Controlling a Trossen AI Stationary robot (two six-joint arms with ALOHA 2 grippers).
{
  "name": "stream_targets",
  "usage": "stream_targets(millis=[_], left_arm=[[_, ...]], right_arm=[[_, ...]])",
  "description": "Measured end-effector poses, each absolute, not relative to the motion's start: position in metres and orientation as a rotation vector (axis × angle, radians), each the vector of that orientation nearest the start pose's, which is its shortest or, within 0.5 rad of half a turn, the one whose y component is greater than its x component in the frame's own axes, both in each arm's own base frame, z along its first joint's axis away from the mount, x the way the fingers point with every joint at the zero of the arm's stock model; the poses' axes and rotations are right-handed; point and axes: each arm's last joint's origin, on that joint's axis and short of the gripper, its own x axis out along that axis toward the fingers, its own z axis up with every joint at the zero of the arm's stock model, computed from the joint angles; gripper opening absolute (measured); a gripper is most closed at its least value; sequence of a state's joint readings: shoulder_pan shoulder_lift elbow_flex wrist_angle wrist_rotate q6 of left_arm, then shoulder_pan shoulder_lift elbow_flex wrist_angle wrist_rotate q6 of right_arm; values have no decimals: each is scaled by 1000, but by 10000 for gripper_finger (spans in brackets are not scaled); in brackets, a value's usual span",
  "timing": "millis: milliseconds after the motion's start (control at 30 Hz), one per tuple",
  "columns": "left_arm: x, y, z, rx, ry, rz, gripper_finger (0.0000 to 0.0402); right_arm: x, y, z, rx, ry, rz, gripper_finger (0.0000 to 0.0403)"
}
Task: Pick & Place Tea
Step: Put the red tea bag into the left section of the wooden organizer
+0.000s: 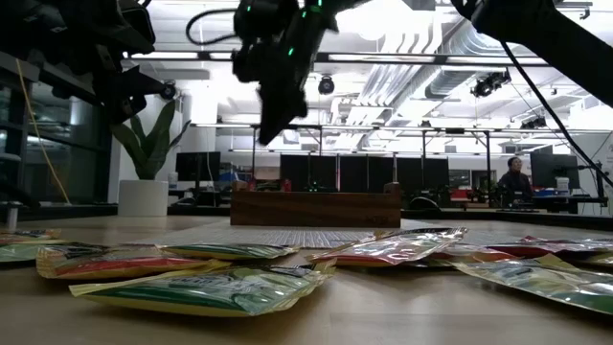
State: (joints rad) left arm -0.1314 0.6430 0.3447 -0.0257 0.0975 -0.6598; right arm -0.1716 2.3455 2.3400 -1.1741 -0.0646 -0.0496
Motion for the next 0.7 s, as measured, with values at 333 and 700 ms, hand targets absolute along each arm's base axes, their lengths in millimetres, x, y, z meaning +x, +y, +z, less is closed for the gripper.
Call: stream_targets(millis=[333,700], left_arm=[[150,-23,216,-640,388,-112,205],[150,-23,216,-637,387,-110,205]], right_arm=[[413,-56,293,173,1264,-141,0],[293,-23,284,571,1028,-294,0]])
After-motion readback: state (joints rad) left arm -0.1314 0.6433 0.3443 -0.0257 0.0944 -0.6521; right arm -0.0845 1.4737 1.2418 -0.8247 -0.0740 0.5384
